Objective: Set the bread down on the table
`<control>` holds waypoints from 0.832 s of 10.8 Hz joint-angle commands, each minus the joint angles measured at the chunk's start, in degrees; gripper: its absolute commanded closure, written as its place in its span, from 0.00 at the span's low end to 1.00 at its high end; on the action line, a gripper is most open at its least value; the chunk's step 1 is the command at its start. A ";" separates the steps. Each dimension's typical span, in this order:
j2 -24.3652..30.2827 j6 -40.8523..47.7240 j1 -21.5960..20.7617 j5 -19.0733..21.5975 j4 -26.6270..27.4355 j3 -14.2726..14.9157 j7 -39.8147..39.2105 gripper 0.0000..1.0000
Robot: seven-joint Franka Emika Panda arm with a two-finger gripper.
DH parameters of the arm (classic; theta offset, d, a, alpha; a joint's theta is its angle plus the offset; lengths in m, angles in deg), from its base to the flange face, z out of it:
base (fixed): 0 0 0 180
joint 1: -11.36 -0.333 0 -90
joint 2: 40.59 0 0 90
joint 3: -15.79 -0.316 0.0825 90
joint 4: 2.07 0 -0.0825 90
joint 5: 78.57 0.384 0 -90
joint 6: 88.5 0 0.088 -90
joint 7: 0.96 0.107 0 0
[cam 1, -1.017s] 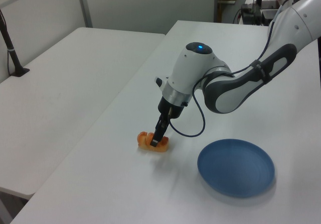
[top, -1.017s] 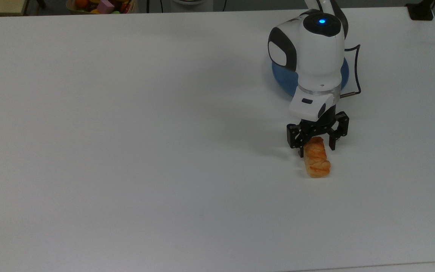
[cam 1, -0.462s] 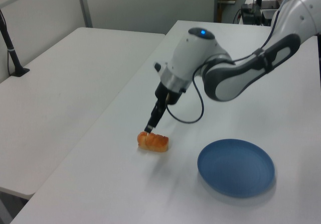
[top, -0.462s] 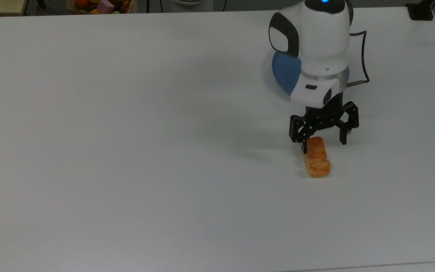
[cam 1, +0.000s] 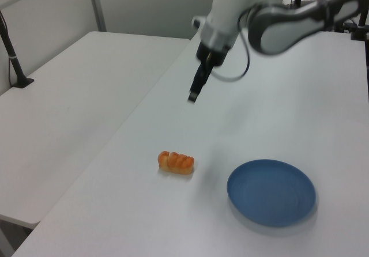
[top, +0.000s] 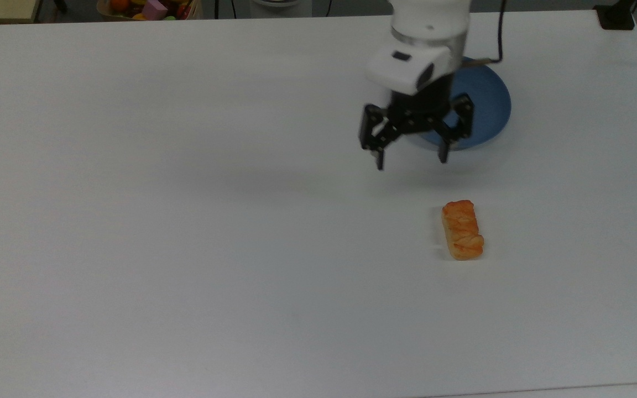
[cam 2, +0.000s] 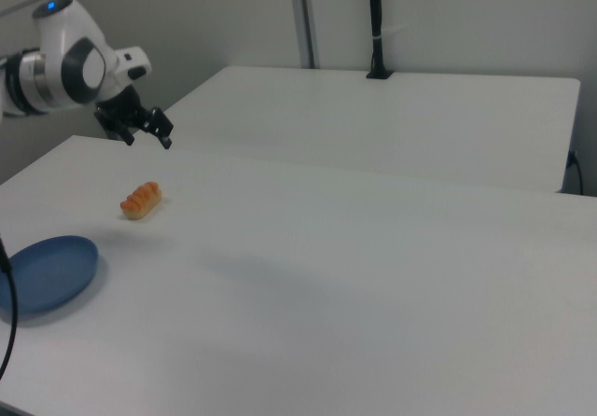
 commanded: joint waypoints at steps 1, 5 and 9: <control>9.90 12.39 4.82 0.76 4.44 0.12 -5.42 0.00; 21.59 28.48 12.99 4.79 8.92 0.12 -16.39 0.00; 26.19 36.86 19.08 6.30 10.16 1.08 -18.98 0.00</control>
